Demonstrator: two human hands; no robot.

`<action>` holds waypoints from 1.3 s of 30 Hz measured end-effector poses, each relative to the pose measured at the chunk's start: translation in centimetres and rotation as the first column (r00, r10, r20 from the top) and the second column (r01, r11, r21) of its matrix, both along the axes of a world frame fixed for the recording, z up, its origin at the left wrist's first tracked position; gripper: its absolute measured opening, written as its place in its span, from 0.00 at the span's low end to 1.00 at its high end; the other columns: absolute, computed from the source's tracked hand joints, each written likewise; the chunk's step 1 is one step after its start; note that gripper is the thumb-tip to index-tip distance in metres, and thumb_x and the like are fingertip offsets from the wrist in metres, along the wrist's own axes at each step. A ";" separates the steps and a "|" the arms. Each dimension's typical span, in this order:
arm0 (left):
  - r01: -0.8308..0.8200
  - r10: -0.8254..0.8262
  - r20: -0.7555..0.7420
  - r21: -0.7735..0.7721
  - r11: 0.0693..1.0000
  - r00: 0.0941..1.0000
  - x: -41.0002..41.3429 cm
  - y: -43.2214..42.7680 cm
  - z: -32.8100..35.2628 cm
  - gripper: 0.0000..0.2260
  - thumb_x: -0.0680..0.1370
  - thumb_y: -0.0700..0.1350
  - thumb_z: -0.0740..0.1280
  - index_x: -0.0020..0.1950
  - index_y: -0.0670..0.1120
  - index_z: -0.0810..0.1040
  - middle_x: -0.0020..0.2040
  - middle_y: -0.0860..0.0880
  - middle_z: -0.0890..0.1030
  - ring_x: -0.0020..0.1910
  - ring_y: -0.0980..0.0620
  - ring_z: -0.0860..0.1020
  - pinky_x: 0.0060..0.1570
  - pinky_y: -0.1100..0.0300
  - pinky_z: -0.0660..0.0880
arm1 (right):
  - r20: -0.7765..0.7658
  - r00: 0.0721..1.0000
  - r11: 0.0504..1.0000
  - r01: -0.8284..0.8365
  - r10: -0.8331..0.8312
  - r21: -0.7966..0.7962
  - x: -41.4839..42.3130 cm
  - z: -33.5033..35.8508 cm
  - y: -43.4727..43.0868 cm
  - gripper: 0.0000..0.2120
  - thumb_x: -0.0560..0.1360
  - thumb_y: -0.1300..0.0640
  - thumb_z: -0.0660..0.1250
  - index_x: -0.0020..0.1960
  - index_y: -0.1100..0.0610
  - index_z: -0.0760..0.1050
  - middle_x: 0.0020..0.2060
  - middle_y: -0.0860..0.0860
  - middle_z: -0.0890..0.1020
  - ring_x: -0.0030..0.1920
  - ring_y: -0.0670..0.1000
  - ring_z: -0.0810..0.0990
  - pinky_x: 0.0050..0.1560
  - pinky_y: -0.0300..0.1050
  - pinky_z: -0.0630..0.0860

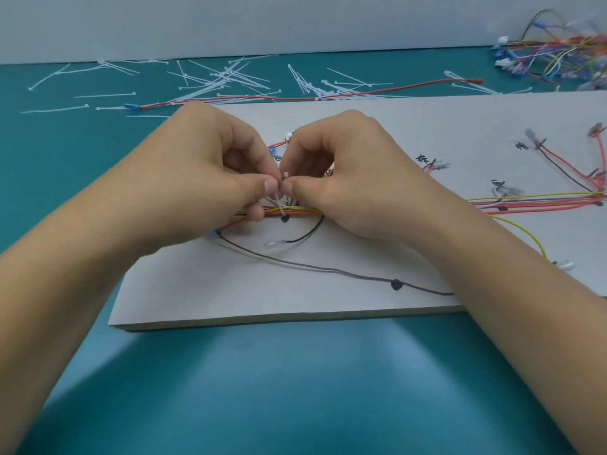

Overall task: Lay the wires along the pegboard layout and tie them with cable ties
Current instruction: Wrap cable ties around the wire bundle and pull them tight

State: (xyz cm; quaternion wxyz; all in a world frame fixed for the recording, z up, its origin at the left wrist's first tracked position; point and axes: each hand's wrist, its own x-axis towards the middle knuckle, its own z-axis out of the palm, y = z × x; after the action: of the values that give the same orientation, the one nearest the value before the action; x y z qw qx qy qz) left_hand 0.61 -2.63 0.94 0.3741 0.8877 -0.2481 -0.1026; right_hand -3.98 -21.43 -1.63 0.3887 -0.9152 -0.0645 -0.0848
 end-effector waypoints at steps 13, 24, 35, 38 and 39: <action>-0.017 -0.022 -0.220 -0.174 0.985 0.975 1.4 -0.1 -0.7 0.09 0.75 0.35 0.77 0.49 0.47 0.83 0.37 0.37 0.86 0.27 0.47 0.80 0.22 0.59 0.74 | -0.068 0.998 1.000 -0.016 0.016 0.004 0.2 -0.2 -0.5 0.05 0.76 0.56 0.72 0.41 0.50 0.84 0.31 0.46 0.83 0.32 0.42 0.77 0.35 0.36 0.72; -0.148 0.044 -0.364 -0.262 0.954 0.930 0.4 0.2 -1.2 0.03 0.77 0.33 0.72 0.45 0.38 0.84 0.36 0.38 0.85 0.31 0.49 0.84 0.27 0.61 0.80 | -0.076 0.997 0.996 0.029 -0.023 0.079 0.6 -0.8 -0.2 0.04 0.75 0.55 0.75 0.41 0.53 0.83 0.29 0.45 0.81 0.29 0.41 0.75 0.34 0.38 0.70; -0.180 0.042 -0.412 -0.303 0.936 0.910 0.0 0.3 -0.9 0.07 0.76 0.29 0.72 0.45 0.39 0.87 0.38 0.38 0.87 0.37 0.45 0.88 0.36 0.64 0.83 | -0.098 0.995 0.993 0.001 0.010 0.115 0.6 -0.4 -0.8 0.05 0.75 0.59 0.75 0.41 0.53 0.84 0.23 0.41 0.78 0.26 0.39 0.74 0.31 0.33 0.69; -0.176 0.033 -0.412 -0.313 0.933 0.911 -0.1 0.4 -0.8 0.07 0.76 0.29 0.72 0.47 0.40 0.86 0.38 0.38 0.87 0.37 0.45 0.88 0.36 0.62 0.83 | -0.112 0.993 0.990 -0.008 0.024 0.138 0.5 -0.3 -0.7 0.04 0.75 0.61 0.75 0.42 0.54 0.84 0.27 0.45 0.80 0.28 0.41 0.75 0.32 0.35 0.72; -0.179 0.035 -0.412 -0.316 0.932 0.911 0.0 0.3 -0.8 0.07 0.76 0.29 0.72 0.48 0.40 0.85 0.38 0.38 0.86 0.36 0.45 0.88 0.36 0.61 0.83 | -0.114 0.993 0.989 -0.009 0.026 0.146 0.5 -0.2 -0.7 0.04 0.75 0.61 0.75 0.42 0.54 0.85 0.28 0.46 0.81 0.28 0.41 0.76 0.32 0.36 0.73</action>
State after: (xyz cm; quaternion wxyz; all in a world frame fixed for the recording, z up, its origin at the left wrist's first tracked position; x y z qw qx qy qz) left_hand 0.57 -2.31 0.12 0.5725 0.7803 -0.1310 -0.2151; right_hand -3.52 -22.14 -1.86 0.4582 -0.8871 -0.0437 -0.0328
